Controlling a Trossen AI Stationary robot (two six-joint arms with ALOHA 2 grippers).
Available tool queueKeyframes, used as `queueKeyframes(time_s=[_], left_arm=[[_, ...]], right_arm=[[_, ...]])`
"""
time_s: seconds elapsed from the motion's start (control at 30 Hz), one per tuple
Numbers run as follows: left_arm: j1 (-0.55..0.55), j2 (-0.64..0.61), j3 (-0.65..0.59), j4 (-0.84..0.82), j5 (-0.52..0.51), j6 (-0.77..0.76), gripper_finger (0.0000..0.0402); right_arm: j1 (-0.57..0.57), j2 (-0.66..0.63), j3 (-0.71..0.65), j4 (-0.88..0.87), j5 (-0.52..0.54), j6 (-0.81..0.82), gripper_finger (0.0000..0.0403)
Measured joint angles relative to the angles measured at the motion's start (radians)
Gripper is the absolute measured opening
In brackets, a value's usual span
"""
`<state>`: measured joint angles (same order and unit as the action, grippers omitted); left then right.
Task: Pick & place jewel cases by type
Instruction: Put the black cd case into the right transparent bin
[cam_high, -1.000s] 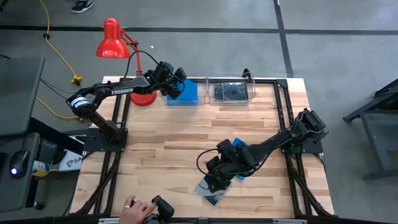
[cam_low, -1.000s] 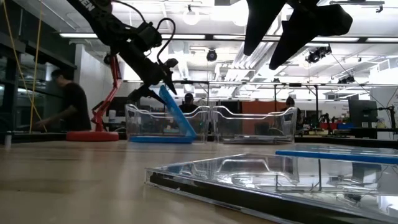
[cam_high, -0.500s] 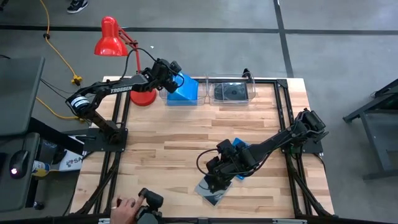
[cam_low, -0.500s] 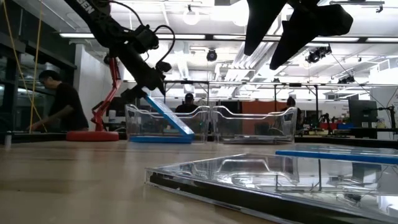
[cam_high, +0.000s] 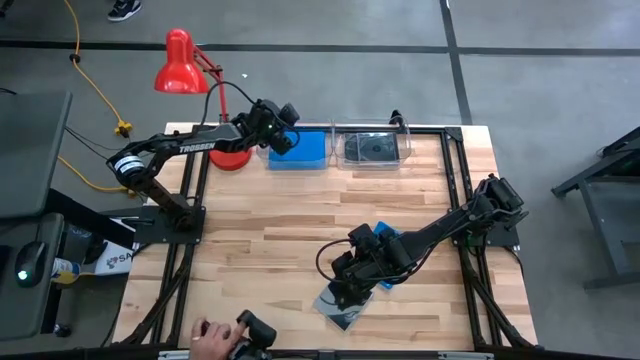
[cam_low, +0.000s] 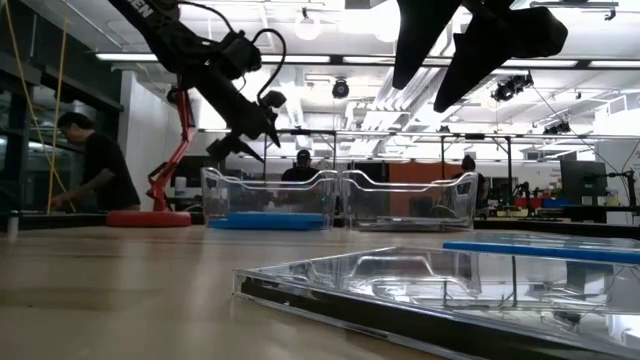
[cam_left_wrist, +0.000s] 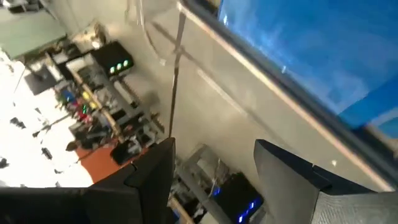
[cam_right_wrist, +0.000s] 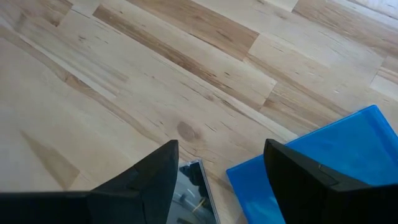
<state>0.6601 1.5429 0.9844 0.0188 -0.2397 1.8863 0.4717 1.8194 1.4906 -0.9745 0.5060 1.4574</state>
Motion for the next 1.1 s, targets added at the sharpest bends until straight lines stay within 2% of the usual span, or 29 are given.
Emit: queueKeyframes(time_s=[0.2, 0.57, 0.83, 0.97, 1.1], left_arm=[[0.000, 0.000, 0.000, 0.083, -0.079, -0.002, 0.0214], [-0.104, 0.000, 0.001, 0.256, -0.091, -0.016, 0.0214], [-0.188, 0.000, 0.091, 0.287, -0.236, -0.165, 0.0214], [-0.236, 0.000, 0.144, 0.287, -0.325, -0.190, 0.0214], [-0.297, 0.000, 0.195, 0.285, -0.364, -0.190, 0.0214]], right_arm=[[0.000, 0.000, 0.000, 0.000, 0.000, 0.000, 0.0220], [0.000, 0.000, 0.000, 0.000, 0.000, -0.034, 0.0220], [0.000, 0.000, 0.000, 0.000, -0.020, -0.043, 0.0220], [0.008, 0.000, 0.000, -0.006, -0.026, -0.045, 0.0220], [0.027, 0.000, 0.000, -0.032, -0.020, -0.045, 0.0220]])
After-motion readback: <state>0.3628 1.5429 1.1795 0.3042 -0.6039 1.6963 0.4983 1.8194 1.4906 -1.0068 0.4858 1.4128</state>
